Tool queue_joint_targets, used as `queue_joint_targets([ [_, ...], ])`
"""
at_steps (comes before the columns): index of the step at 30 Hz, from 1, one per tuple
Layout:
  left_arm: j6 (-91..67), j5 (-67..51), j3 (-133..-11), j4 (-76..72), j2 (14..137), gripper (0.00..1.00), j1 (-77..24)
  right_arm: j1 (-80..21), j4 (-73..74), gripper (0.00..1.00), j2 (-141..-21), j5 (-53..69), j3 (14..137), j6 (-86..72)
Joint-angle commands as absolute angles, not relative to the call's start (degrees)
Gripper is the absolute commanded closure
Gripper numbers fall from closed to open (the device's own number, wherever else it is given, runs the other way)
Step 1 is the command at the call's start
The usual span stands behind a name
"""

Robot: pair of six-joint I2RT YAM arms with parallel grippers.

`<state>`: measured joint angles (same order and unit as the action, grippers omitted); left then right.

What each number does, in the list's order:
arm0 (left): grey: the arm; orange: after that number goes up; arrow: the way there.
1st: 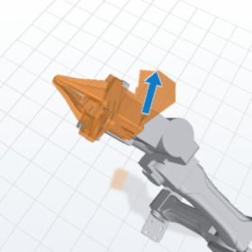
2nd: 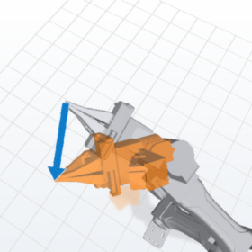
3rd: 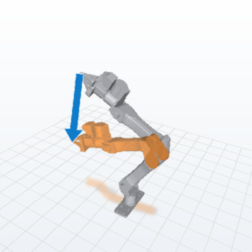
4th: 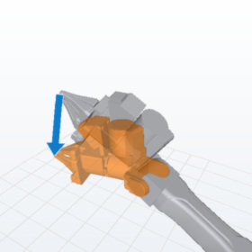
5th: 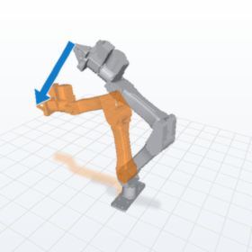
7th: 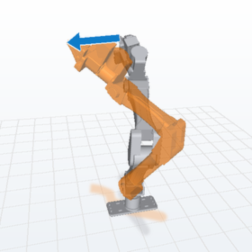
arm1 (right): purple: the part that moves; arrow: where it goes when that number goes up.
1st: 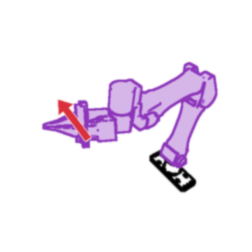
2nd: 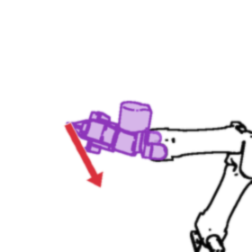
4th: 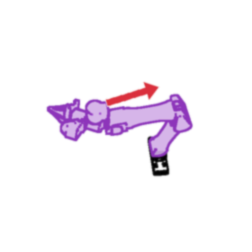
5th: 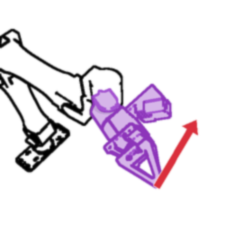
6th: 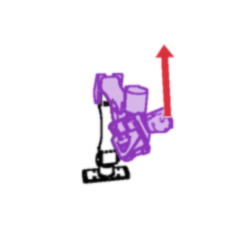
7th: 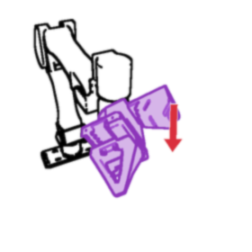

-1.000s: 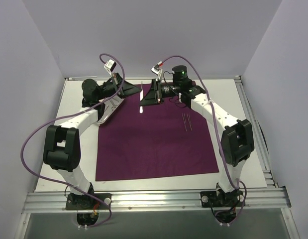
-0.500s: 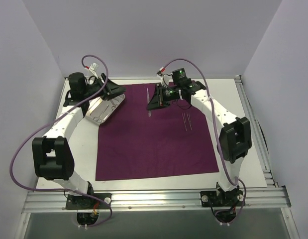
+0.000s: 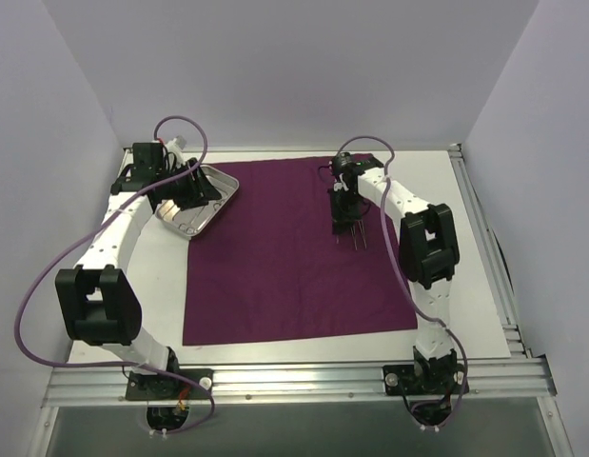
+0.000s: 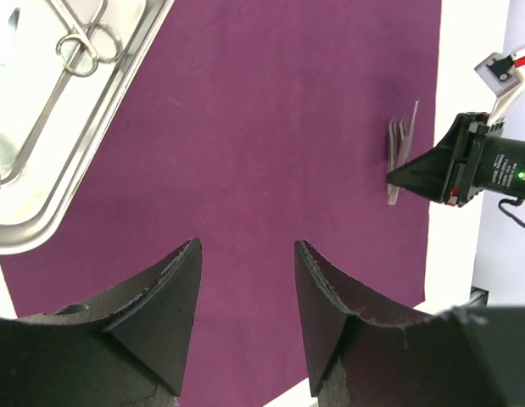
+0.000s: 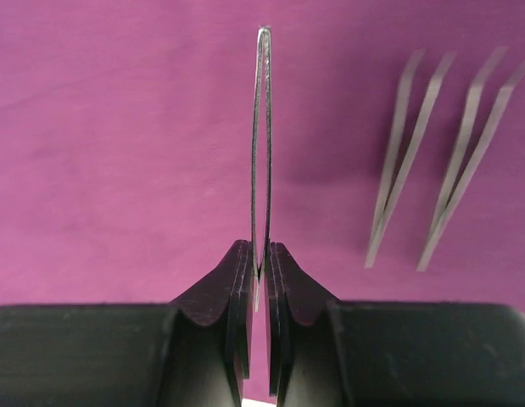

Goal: Open and lay out the surgical kit
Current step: Place the medical item in the surgical kit.

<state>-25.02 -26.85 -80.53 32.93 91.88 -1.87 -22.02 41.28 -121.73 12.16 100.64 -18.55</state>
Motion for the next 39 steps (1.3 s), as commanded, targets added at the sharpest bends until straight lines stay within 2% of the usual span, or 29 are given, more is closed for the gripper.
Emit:
queue_joint_targets([
  [1,-22.9,-25.0,-82.3,35.4,92.1,0.44,-1.8,-22.7,44.7,1.00,-121.7,3.2,101.3,-17.1],
  [8,-22.2,-24.5,-83.5,37.1,93.8,0.44,-1.9,-23.0,46.0,1.00,-125.6,-2.0,102.7,-15.7],
  [26,-21.5,-22.5,-85.3,40.7,95.7,0.44,-1.9,-23.7,44.5,1.00,-127.2,-2.1,99.8,-15.3],
  [30,-20.7,-20.9,-86.9,43.0,97.5,0.43,-1.9,-23.9,44.6,0.93,-127.8,-2.0,99.9,-15.3],
  [34,-19.3,-18.2,-89.2,45.8,99.6,0.37,-2.3,-23.9,44.9,0.80,-128.1,-2.1,100.6,-15.2],
  [39,-17.9,-16.3,-91.6,48.2,101.5,0.35,-2.7,-23.9,46.0,0.73,-128.5,-2.5,102.5,-14.9],
])
